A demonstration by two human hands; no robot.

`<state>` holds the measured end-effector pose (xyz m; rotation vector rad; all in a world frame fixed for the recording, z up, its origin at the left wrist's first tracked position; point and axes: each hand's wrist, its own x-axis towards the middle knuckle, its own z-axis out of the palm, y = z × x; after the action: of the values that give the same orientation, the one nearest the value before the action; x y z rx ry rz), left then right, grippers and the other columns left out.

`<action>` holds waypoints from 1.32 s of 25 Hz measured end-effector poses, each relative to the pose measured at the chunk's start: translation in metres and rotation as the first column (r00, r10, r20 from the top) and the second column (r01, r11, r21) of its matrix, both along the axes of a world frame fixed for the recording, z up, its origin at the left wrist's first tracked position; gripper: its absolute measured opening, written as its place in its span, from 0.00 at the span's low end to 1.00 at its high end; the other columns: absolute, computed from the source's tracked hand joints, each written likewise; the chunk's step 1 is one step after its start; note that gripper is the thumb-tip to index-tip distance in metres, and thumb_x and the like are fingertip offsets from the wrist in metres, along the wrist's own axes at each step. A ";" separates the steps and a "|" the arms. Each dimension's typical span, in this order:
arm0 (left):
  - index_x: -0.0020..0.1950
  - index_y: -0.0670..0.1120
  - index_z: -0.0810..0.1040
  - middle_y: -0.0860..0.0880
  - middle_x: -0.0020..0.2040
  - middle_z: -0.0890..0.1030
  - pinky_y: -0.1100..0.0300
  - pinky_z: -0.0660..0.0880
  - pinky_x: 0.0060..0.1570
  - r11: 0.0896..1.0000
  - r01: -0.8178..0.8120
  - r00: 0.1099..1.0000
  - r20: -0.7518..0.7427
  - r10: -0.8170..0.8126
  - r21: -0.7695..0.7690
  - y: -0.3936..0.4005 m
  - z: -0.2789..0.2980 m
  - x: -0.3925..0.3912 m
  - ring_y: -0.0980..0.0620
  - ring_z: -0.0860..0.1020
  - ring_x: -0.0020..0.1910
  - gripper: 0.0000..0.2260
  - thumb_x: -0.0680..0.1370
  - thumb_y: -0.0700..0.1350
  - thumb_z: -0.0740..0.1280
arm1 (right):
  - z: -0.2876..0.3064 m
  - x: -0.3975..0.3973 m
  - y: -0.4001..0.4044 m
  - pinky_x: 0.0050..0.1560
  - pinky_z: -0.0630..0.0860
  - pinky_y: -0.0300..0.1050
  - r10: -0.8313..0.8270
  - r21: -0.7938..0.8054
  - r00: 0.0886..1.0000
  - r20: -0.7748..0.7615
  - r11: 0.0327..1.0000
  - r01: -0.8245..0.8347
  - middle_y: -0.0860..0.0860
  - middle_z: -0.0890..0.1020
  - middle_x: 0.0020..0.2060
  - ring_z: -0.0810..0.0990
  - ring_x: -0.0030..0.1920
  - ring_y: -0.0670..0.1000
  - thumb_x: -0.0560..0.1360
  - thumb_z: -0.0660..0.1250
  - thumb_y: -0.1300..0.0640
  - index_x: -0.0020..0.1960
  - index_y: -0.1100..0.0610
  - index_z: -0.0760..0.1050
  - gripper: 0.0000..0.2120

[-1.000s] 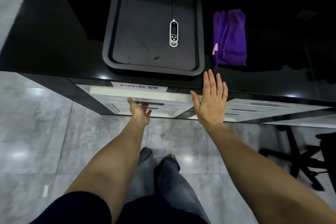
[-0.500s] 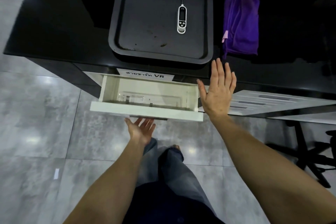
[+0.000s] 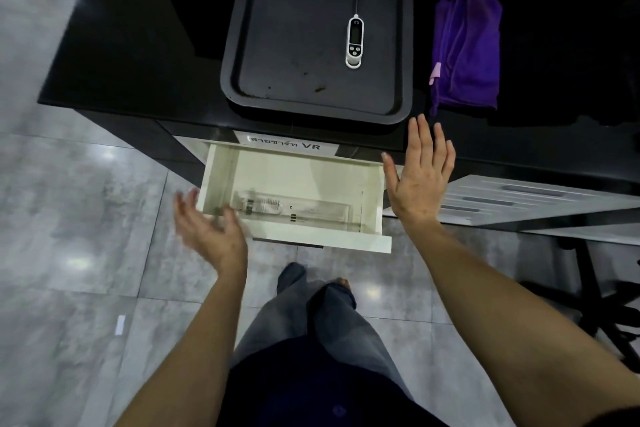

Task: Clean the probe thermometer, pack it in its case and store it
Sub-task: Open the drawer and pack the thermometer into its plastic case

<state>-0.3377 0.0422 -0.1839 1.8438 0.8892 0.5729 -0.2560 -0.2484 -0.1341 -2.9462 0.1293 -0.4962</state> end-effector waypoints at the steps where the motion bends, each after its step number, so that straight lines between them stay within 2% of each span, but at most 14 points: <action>1: 0.67 0.55 0.71 0.47 0.72 0.68 0.53 0.70 0.67 0.962 0.250 0.967 -0.073 -0.243 0.112 0.004 -0.001 0.012 0.54 0.66 0.70 0.23 0.75 0.40 0.70 | 0.000 0.001 -0.001 0.78 0.48 0.55 -0.002 0.004 1.000 0.005 1.000 0.002 0.53 0.64 0.78 0.58 0.78 0.57 0.82 0.55 0.40 0.79 0.56 0.57 0.31; 3: 0.68 0.48 0.72 0.46 0.70 0.71 0.46 0.61 0.71 0.649 0.718 0.684 -0.429 -0.590 0.252 0.006 -0.007 0.043 0.46 0.65 0.72 0.22 0.75 0.45 0.71 | -0.002 0.001 -0.001 0.78 0.48 0.55 0.002 0.013 1.000 0.006 1.000 -0.002 0.53 0.64 0.78 0.58 0.78 0.57 0.82 0.54 0.40 0.79 0.56 0.57 0.32; 5: 0.75 0.48 0.64 0.46 0.75 0.65 0.47 0.51 0.74 0.340 0.938 0.279 -0.728 -0.626 0.067 0.005 -0.019 0.071 0.44 0.59 0.76 0.29 0.76 0.50 0.69 | -0.002 0.001 -0.001 0.78 0.48 0.55 0.006 0.000 1.000 0.016 1.000 -0.006 0.53 0.64 0.78 0.58 0.78 0.57 0.81 0.55 0.40 0.79 0.56 0.58 0.32; 6: 0.78 0.49 0.57 0.47 0.78 0.59 0.45 0.48 0.74 0.265 0.963 0.119 -0.816 -0.566 -0.043 0.006 -0.026 0.082 0.45 0.54 0.78 0.32 0.77 0.53 0.67 | -0.003 0.001 -0.001 0.78 0.49 0.55 0.004 -0.007 1.000 0.019 1.000 -0.004 0.53 0.64 0.78 0.58 0.78 0.57 0.81 0.56 0.40 0.79 0.56 0.58 0.32; 8: 0.80 0.49 0.48 0.49 0.81 0.51 0.42 0.44 0.75 0.223 0.954 -0.086 -0.897 -0.433 -0.199 0.010 -0.039 0.094 0.46 0.46 0.79 0.36 0.78 0.56 0.62 | -0.003 0.001 -0.001 0.78 0.49 0.54 0.005 -0.018 1.000 0.023 1.000 -0.004 0.53 0.65 0.77 0.59 0.78 0.57 0.81 0.57 0.40 0.79 0.57 0.58 0.32; 11: 0.79 0.49 0.51 0.46 0.79 0.58 0.39 0.48 0.73 0.199 0.935 -0.217 -0.916 -0.336 -0.294 0.010 -0.046 0.100 0.44 0.54 0.78 0.36 0.77 0.62 0.60 | -0.003 0.001 -0.001 0.78 0.48 0.54 0.004 -0.028 1.000 0.016 1.000 -0.004 0.53 0.65 0.78 0.59 0.78 0.57 0.80 0.58 0.40 0.79 0.57 0.58 0.33; 13: 0.74 0.46 0.63 0.44 0.70 0.70 0.40 0.60 0.69 0.167 0.948 -0.212 -0.929 -0.303 -0.270 0.007 -0.042 0.101 0.42 0.67 0.70 0.29 0.77 0.59 0.63 | -0.002 0.001 -0.002 0.78 0.49 0.55 0.002 -0.026 1.000 0.016 1.000 -0.001 0.53 0.65 0.77 0.59 0.78 0.57 0.80 0.58 0.40 0.79 0.57 0.58 0.33; 16: 0.64 0.44 0.73 0.42 0.60 0.77 0.47 0.76 0.58 0.084 0.985 -0.124 -0.958 -0.258 -0.150 0.004 -0.034 0.100 0.42 0.77 0.60 0.16 0.77 0.43 0.65 | -0.001 0.000 -0.001 0.77 0.49 0.55 0.002 -0.022 1.000 0.006 1.000 -0.002 0.53 0.65 0.77 0.59 0.78 0.57 0.79 0.60 0.40 0.79 0.57 0.59 0.34; 21: 0.53 0.45 0.79 0.43 0.53 0.81 0.53 0.77 0.49 0.001 1.000 -0.022 -0.956 -0.292 -0.024 0.014 -0.019 0.098 0.43 0.80 0.52 0.09 0.75 0.37 0.65 | 0.007 -0.002 -0.001 0.78 0.49 0.56 0.026 0.000 0.998 -0.055 1.000 -0.026 0.53 0.62 0.78 0.57 0.79 0.56 0.79 0.60 0.39 0.79 0.57 0.57 0.35; 24: 0.46 0.48 0.81 0.46 0.48 0.84 0.56 0.75 0.44 0.127 0.991 0.087 -0.893 -0.442 0.034 0.028 -0.010 0.090 0.46 0.80 0.45 0.09 0.75 0.35 0.66 | 0.013 -0.006 -0.002 0.78 0.49 0.56 0.042 0.013 0.992 -0.118 0.999 -0.041 0.53 0.60 0.79 0.55 0.79 0.56 0.79 0.59 0.39 0.80 0.57 0.55 0.36; 26: 0.42 0.44 0.81 0.45 0.43 0.83 0.55 0.76 0.44 0.322 0.946 0.209 -0.696 -0.687 -0.034 0.039 0.001 0.082 0.45 0.80 0.42 0.07 0.74 0.33 0.68 | 0.019 -0.008 -0.002 0.79 0.48 0.56 0.060 0.023 0.986 -0.156 0.998 -0.057 0.52 0.58 0.80 0.53 0.80 0.56 0.79 0.57 0.39 0.80 0.57 0.54 0.37; 28: 0.38 0.43 0.79 0.46 0.39 0.81 0.58 0.77 0.40 0.425 0.891 0.323 -0.435 -0.840 -0.158 0.048 0.024 0.071 0.45 0.80 0.40 0.09 0.72 0.30 0.70 | 0.027 -0.009 -0.001 0.79 0.47 0.56 0.073 0.039 0.980 -0.184 0.997 -0.067 0.52 0.57 0.80 0.52 0.80 0.55 0.78 0.53 0.37 0.81 0.56 0.52 0.37; 30: 0.38 0.42 0.78 0.46 0.41 0.81 0.62 0.78 0.41 0.442 0.857 0.380 -0.256 -0.889 -0.265 0.050 0.050 0.064 0.45 0.81 0.43 0.09 0.72 0.30 0.72 | 0.033 -0.009 0.000 0.79 0.46 0.55 0.082 0.050 0.974 -0.212 0.996 -0.073 0.52 0.56 0.80 0.50 0.80 0.55 0.78 0.50 0.35 0.81 0.56 0.52 0.38; 33: 0.40 0.41 0.79 0.43 0.50 0.83 0.51 0.79 0.51 0.414 0.808 0.432 -0.055 -0.900 -0.420 0.043 0.089 0.067 0.45 0.82 0.49 0.06 0.73 0.32 0.72 | 0.038 -0.010 0.002 0.78 0.41 0.51 0.101 0.123 0.965 -0.243 0.990 -0.072 0.50 0.55 0.80 0.48 0.81 0.53 0.79 0.51 0.35 0.81 0.55 0.52 0.37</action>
<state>-0.2712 0.0857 -0.0951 1.7781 0.0450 -0.5109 -0.2661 -0.2464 -0.0966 -2.8747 0.0537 -0.1017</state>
